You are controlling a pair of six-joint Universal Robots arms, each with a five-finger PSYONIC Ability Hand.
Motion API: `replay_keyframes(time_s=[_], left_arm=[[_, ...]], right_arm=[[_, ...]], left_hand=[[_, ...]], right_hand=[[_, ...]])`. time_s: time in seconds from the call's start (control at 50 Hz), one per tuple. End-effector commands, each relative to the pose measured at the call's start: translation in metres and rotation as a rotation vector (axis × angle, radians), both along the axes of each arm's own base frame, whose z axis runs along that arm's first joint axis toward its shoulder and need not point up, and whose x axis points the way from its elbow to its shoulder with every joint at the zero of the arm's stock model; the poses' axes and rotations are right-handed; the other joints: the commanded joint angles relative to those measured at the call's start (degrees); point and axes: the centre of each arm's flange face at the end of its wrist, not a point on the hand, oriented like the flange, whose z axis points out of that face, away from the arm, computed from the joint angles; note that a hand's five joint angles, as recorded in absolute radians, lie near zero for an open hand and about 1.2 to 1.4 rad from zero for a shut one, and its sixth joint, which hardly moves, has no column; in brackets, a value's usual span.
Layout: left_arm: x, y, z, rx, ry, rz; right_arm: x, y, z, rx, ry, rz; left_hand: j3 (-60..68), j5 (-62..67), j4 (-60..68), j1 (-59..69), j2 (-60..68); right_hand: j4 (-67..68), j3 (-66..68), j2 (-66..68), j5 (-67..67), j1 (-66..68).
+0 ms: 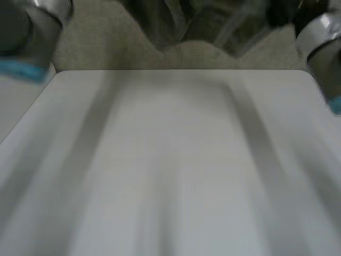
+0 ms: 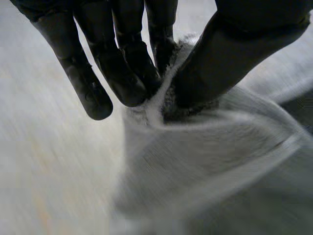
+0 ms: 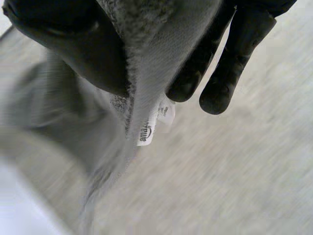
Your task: Fold the towel.
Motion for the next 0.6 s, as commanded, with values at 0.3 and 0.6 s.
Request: replay_keyframes(time_s=[0.3, 0.6], left_arm=[[0.036, 0.049, -0.231, 0.339, -0.551, 0.041], [0.044, 0.062, -0.239, 0.36, -0.577, 0.056]], right_arm=[[-0.029, 0.039, -0.15, 0.379, 0.354, -0.022], [-0.058, 0.054, -0.148, 0.428, 0.345, -0.091]], left_hand=[[3.13, 5.07, 2.44, 7.02, 3.1], [3.13, 5.07, 2.44, 7.02, 3.1]], right_hand=[[3.77, 3.88, 4.74, 3.22, 4.02], [3.77, 3.88, 4.74, 3.22, 4.02]])
